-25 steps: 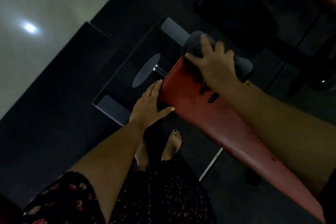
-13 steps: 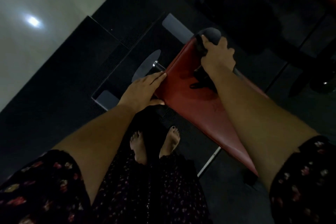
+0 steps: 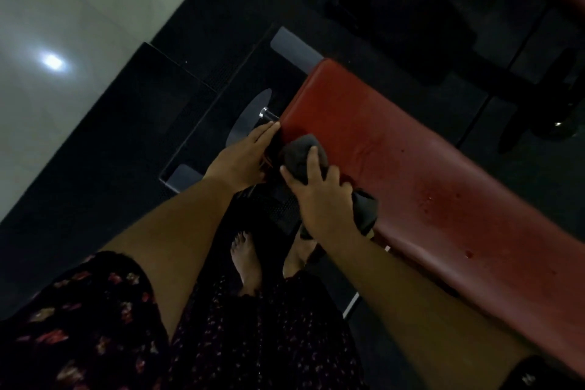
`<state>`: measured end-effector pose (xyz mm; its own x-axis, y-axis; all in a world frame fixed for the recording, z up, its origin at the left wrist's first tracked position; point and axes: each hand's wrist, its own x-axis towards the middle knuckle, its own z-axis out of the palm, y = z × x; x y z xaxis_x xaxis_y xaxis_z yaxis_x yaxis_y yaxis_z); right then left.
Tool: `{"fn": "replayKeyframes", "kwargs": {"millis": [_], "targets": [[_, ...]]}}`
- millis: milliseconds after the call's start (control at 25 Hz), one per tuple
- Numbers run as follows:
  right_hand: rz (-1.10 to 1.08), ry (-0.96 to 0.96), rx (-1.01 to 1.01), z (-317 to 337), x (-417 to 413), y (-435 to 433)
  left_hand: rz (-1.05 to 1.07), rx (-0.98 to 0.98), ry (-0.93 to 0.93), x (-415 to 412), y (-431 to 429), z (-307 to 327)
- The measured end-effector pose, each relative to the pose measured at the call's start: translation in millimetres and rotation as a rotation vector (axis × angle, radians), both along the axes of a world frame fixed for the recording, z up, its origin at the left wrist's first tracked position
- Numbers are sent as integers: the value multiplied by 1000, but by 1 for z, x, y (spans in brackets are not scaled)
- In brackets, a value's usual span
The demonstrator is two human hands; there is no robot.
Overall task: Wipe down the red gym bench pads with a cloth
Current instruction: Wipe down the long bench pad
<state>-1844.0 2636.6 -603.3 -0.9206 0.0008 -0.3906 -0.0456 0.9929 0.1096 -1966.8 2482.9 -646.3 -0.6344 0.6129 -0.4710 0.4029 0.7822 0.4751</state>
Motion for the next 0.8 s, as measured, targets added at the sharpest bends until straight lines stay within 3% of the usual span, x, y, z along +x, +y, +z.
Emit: {"fn": "replayKeyframes", "kwargs": {"millis": [160, 400, 640, 800], "targets": [[259, 57, 66, -3, 8, 52, -201, -113, 158, -1, 2, -5], [-163, -81, 116, 19, -92, 138, -334, -139, 302, -12, 25, -7], [-601, -102, -70, 10, -93, 109, -348, -161, 248, -17, 31, 4], [-512, -108, -78, 6, -39, 57, -307, -65, 202, -23, 43, 15]]}}
